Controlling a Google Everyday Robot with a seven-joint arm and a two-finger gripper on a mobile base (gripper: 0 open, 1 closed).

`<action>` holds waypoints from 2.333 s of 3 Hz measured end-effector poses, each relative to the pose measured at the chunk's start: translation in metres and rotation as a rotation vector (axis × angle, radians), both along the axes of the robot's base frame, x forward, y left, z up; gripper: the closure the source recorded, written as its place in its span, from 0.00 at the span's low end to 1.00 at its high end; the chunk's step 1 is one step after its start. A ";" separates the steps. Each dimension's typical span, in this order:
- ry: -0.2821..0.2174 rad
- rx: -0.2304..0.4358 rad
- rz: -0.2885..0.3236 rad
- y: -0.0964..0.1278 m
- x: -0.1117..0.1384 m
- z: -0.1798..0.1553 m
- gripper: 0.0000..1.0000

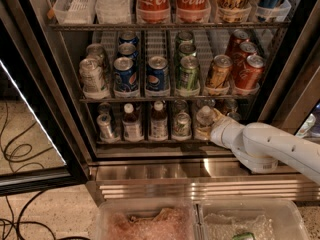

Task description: Pick water bottle from bottom shelf of fridge

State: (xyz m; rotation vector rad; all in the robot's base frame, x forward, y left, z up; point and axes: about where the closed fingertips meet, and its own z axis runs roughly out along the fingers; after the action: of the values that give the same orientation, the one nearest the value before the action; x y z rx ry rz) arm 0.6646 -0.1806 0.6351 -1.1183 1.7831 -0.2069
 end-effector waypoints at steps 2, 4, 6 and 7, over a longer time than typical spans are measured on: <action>0.000 0.000 0.000 0.000 0.000 0.004 1.00; -0.073 0.054 0.060 -0.028 -0.009 0.070 1.00; -0.097 0.129 0.147 -0.016 -0.025 0.106 1.00; -0.097 0.129 0.147 -0.016 -0.025 0.106 1.00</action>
Offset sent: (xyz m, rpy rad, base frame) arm -0.0132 0.0038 0.0217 0.0530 0.0627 0.1188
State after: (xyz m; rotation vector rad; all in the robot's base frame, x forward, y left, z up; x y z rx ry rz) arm 0.6394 -0.1963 0.7410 -1.1223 1.5987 -0.0560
